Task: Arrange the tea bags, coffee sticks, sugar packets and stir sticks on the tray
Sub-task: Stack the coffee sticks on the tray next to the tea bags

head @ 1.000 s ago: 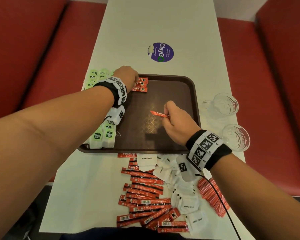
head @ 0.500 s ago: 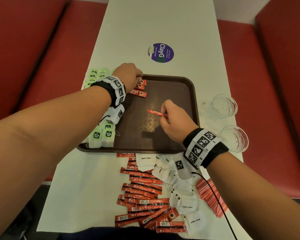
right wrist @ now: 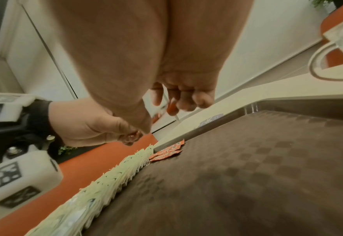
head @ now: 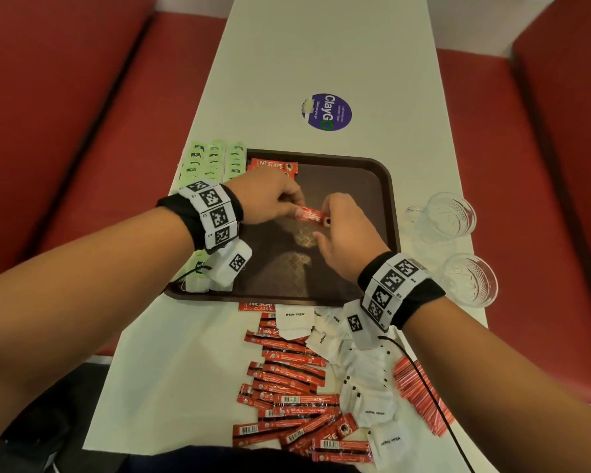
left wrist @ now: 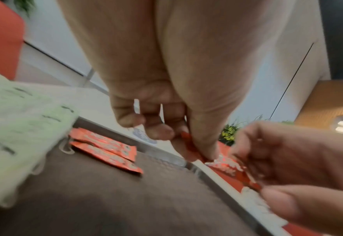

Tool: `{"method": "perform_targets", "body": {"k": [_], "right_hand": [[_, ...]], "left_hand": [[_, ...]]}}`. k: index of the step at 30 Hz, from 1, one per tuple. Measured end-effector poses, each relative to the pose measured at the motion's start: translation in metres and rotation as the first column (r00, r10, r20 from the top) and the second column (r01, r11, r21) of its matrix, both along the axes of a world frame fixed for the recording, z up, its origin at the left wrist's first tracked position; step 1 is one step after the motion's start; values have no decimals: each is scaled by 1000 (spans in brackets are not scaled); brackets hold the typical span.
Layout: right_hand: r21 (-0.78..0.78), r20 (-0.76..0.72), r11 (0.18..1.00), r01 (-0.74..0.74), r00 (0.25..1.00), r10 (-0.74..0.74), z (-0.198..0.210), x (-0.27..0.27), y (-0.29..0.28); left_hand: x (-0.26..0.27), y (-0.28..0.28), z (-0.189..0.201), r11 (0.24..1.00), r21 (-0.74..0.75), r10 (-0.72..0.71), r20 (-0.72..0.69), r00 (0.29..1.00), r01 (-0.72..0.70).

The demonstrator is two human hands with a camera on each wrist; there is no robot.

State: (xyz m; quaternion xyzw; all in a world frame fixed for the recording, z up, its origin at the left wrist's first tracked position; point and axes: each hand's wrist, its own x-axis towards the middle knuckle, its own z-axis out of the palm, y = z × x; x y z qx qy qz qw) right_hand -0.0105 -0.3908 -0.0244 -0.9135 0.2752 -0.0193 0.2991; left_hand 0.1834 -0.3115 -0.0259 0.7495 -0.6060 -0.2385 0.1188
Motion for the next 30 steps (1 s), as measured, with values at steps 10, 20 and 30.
{"method": "perform_targets", "body": {"k": [10,20,30], "right_hand": [[175,-495,916,-361,772,399,-12,-27,2],[190,-545,912,-364,734,407,-10,-29,2],[176,-545,918,-356,741,392,-11,-33,4]], "left_hand": [[44,-10,-32,928,155,242,442,864,-339],[33,-31,-41,945,123,245,346,906,-302],[37,-41,-33,941,156,240,321,916,-301]]}}
